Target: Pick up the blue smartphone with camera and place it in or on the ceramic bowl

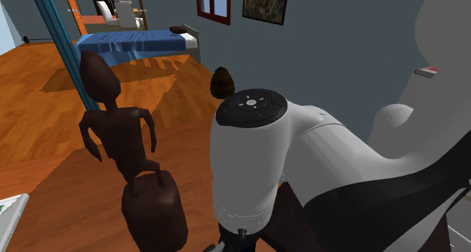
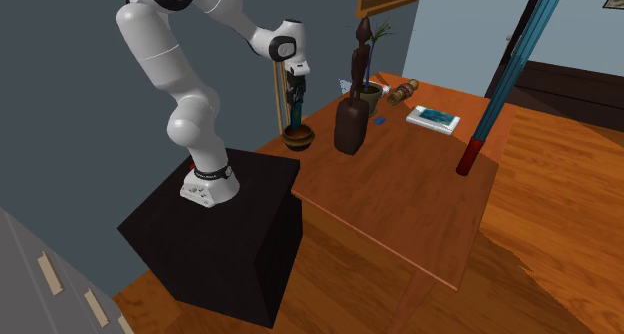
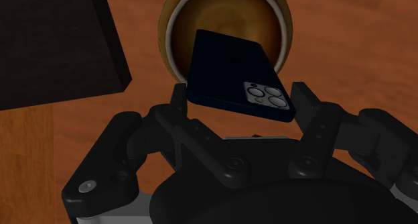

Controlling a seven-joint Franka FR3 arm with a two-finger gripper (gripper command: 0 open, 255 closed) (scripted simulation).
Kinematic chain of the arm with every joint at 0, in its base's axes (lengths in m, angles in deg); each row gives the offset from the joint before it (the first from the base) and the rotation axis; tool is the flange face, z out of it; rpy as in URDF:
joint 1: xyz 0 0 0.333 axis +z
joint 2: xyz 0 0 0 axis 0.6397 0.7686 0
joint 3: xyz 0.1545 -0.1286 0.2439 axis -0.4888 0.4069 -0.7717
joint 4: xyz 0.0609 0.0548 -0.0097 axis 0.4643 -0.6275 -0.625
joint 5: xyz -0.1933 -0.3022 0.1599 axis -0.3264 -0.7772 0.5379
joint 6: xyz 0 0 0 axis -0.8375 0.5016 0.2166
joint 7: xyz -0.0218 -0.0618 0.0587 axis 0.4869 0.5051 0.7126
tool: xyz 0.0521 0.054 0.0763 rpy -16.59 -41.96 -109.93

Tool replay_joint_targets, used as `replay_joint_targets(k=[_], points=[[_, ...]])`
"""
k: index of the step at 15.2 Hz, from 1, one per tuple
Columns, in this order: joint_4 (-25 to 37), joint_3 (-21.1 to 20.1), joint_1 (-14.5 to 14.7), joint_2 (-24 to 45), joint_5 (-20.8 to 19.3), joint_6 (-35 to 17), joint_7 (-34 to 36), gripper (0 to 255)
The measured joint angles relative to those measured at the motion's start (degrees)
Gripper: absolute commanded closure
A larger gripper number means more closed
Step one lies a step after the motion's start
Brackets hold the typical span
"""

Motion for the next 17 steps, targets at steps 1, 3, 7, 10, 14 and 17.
replay_joint_targets(k=[1, 3, 7, 10, 14, 17], points=[[0.00, 0.00, 0.00, 0.00, 0.00, -0.01, 0.00, 0], [-0.01, 0.00, 0.00, 0.00, 0.00, -0.01, 0.00, 0], [-0.01, 0.00, 0.00, 0.00, 0.00, -0.01, 0.00, 0], [2.05, 1.59, 0.64, -2.90, 1.29, 4.48, -1.35, 0], [3.61, 2.95, 1.43, -5.49, 2.46, 8.40, -2.26, 0], [3.70, 3.03, 1.48, -5.63, 2.52, 8.65, -2.31, 0]])
